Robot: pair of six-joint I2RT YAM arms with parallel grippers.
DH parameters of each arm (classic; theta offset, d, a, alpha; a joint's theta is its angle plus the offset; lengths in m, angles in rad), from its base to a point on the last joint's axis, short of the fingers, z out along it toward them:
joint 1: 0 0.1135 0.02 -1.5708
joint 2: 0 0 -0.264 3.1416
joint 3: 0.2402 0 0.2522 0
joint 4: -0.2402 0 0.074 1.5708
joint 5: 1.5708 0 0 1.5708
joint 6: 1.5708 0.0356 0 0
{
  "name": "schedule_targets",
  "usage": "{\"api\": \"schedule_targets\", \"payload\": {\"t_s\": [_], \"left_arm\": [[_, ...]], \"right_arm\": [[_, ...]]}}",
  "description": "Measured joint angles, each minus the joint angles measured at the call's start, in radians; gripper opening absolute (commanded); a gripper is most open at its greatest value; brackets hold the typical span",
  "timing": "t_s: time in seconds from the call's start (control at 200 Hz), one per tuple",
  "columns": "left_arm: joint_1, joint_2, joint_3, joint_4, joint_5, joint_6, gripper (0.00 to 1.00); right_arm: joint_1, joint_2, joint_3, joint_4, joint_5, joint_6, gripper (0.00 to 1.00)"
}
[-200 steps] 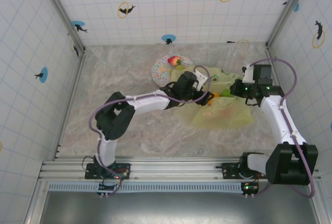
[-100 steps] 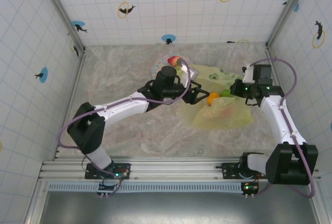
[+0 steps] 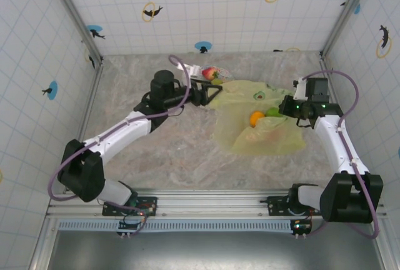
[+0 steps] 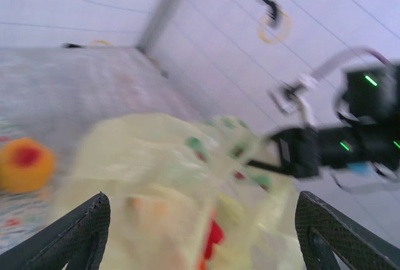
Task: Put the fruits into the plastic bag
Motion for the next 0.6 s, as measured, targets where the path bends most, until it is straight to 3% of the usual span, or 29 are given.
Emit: {"api": "schedule_targets", "payload": {"t_s": [0.25,0.42,0.601], "left_arm": [[0.147,0.103,0.016,-0.034,-0.137,-0.097,0.79],[0.166,0.248,0.094,-0.093,-0.204,-0.077,0.79],[0.153,0.38,0.182,-0.119,-0.221,0.043,0.79]], "right_arm": [[-0.002,0.0,0.0,0.001,0.0,-0.004,0.0],[-0.002,0.0,0.0,0.0,0.001,-0.011,0.0],[-0.02,0.0,0.0,-0.001,0.007,-0.024,0.0]]}}
